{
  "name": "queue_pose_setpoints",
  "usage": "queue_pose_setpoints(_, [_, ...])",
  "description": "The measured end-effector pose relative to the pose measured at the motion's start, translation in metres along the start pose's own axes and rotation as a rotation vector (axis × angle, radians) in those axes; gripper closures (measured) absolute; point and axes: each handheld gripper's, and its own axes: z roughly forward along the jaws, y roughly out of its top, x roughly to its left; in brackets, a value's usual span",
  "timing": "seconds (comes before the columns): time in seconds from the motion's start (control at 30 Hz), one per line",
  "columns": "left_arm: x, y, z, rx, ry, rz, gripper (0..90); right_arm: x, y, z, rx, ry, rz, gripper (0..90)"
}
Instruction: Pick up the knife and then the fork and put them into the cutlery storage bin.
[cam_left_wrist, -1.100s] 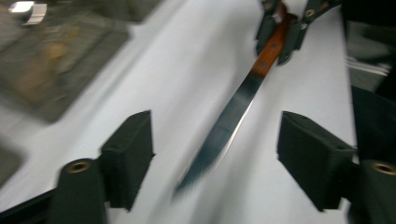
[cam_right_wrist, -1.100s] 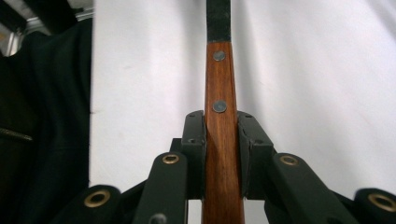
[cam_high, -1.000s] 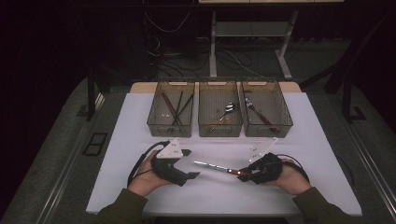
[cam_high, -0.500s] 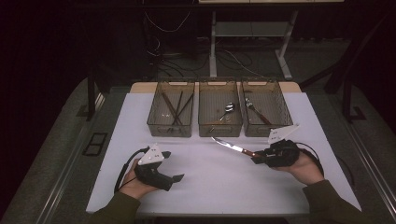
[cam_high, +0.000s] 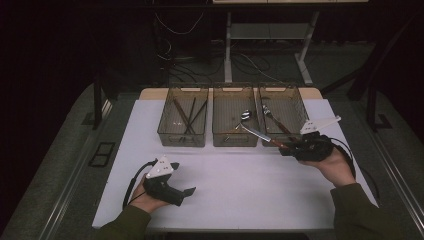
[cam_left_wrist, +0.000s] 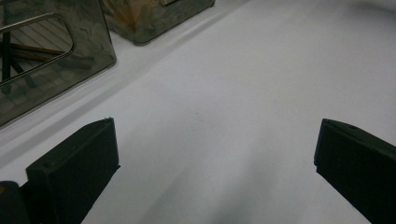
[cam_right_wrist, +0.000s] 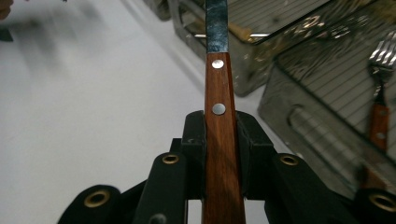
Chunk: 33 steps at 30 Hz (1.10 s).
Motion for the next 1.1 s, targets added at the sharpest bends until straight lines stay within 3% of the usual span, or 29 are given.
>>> queue_pose_setpoints(0.3, [0.001,-0.002,0.001,0.000,-0.003,0.001,0.0,-0.022,0.014,-0.010,-0.048,-0.078,0.073,75.4])
queue_pose_setpoints(0.57, [0.001,-0.002,0.002,0.005,-0.006,0.005,0.0,-0.046,0.023,-0.012,-0.044,-0.139,0.134,75.4])
queue_pose_setpoints(1.1, [0.000,-0.003,0.004,0.018,-0.022,0.006,0.0,-0.093,0.038,0.002,0.033,-0.316,0.268,75.4])
